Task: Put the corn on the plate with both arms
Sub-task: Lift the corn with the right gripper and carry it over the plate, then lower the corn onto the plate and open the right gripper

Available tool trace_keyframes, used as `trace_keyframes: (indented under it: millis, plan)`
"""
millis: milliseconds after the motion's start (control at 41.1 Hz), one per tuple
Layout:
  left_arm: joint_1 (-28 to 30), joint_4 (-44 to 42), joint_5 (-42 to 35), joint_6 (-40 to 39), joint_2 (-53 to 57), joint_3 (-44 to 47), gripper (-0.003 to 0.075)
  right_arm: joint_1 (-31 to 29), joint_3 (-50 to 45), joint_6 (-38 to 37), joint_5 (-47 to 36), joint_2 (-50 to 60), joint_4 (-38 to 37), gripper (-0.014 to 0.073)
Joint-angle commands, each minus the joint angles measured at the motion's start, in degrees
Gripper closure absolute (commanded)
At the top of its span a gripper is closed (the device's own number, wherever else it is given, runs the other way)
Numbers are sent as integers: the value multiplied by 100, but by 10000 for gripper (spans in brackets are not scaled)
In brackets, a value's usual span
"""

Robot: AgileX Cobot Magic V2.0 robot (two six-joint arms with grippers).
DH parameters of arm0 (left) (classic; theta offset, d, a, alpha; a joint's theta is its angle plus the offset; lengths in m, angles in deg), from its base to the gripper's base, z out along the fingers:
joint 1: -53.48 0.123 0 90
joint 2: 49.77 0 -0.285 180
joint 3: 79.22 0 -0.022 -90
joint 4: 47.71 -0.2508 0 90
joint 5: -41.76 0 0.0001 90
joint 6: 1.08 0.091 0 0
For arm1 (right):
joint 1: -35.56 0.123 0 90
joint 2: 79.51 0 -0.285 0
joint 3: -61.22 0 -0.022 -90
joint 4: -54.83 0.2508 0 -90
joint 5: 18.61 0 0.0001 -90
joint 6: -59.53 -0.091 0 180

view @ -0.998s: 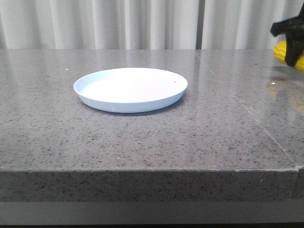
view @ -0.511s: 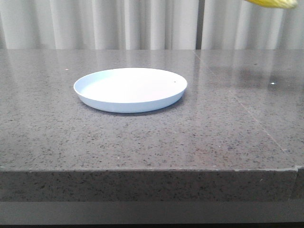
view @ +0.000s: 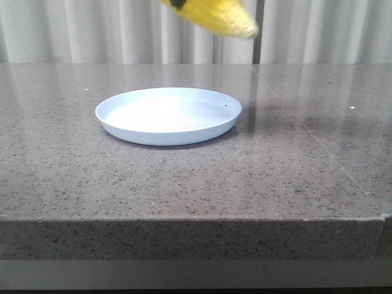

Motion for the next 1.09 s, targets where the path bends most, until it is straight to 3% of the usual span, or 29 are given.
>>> trace_keyframes:
  millis: [0, 219, 560, 779, 1071]
  plan:
    - [-26, 11, -365, -66, 29, -152, 281, -6, 181, -101, -435, 10, 89, 323]
    - [-26, 11, -365, -66, 29, -152, 282, -6, 181, -143, -665, -532, 174, 308]
    - [-26, 11, -365, -66, 29, -152, 281, -6, 181, -143, -802, -1006, 174, 126]
    - [-26, 11, -365, -66, 29, -152, 282, -6, 181, -143, -810, -1048, 174, -36]
    - [-26, 11, -365, -66, 29, -152, 281, -23, 193, -138, -663, -672, -68, -42]
